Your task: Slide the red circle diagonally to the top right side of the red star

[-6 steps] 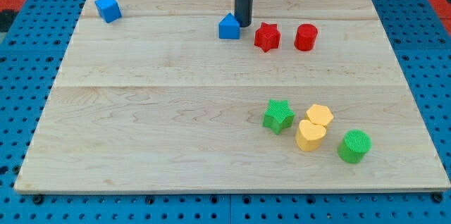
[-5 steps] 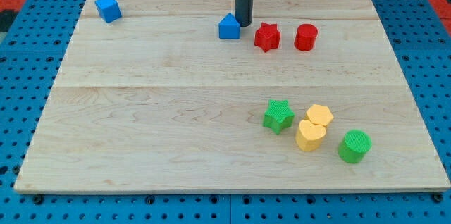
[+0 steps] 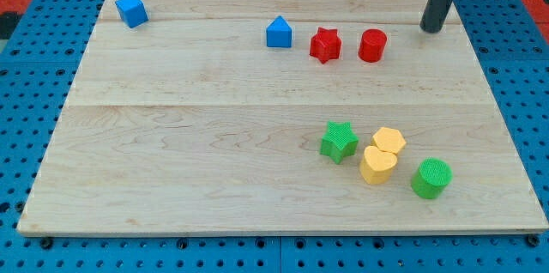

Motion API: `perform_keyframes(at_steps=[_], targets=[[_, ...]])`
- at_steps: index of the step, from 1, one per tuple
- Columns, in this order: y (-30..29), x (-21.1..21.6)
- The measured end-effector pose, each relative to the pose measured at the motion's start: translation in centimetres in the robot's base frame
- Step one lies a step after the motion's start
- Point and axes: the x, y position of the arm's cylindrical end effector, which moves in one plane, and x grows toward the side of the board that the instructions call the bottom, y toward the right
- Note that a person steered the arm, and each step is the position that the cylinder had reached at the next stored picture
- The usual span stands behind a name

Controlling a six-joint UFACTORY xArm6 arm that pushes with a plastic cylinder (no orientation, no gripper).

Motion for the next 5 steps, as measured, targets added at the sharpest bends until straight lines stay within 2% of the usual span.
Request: perform_keyframes(at_steps=[1,2,3,4,5], targets=[[-3.2,3.7],[-8.9,3.9],[-11.9,-1.1],[-10.3,-3.6],[-5.6,-4.3]])
